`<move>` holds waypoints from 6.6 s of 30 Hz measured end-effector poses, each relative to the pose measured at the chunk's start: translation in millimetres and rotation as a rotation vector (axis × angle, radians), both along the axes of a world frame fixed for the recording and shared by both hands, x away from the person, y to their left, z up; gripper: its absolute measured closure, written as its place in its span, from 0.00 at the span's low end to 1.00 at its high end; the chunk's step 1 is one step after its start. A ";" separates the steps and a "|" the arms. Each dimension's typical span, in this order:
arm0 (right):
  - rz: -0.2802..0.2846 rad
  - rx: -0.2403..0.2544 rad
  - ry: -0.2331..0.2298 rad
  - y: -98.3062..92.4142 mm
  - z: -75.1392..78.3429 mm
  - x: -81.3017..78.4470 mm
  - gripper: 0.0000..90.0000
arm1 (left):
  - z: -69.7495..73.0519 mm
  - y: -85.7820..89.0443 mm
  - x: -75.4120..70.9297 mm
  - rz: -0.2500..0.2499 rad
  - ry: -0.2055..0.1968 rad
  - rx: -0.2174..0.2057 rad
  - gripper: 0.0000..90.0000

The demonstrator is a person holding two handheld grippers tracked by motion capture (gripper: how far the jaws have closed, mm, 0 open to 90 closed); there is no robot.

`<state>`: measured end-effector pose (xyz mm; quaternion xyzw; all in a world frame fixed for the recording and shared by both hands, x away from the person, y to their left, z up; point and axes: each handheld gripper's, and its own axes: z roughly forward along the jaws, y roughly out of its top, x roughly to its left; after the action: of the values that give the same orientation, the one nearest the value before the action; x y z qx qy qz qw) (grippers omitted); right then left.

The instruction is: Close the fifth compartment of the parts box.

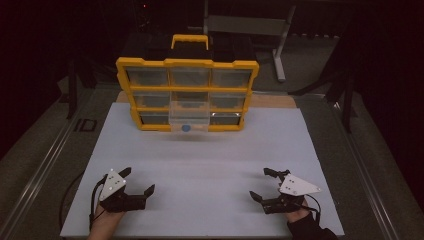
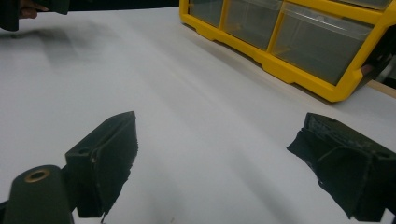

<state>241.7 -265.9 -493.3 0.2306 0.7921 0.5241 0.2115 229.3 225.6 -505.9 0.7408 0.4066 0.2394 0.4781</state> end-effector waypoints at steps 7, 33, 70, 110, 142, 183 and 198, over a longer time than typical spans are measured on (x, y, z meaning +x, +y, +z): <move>-0.003 0.001 -0.002 0.7 1.0 -0.3 0.13 | 0.4 1.5 -0.8 -0.009 0.002 -0.010 0.00; -0.115 0.068 0.005 17.0 47.9 -12.6 0.12 | 1.7 3.4 0.1 -0.020 -0.011 -0.027 0.00; -0.184 0.008 -0.130 138.5 107.5 10.9 0.11 | 2.5 4.7 -0.9 -0.027 -0.012 -0.046 0.00; -0.334 -0.033 -0.081 228.7 34.7 42.6 0.17 | 2.7 5.9 -1.7 -0.042 -0.020 -0.054 0.00; -0.384 0.070 -0.065 223.2 45.0 53.3 0.99 | 2.8 6.5 -1.6 -0.046 -0.024 -0.055 0.00; -0.400 0.006 -0.067 226.5 37.4 89.6 1.00 | 2.3 6.8 -1.2 -0.047 -0.024 -0.048 0.00; -0.413 -0.014 -0.087 226.5 38.0 94.6 1.00 | 2.1 7.0 -1.0 -0.046 -0.024 -0.049 0.00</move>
<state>336.3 -39.4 -455.3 0.3635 0.7218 0.4736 0.3499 228.4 232.6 -503.8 0.7350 0.3897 0.2271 0.5063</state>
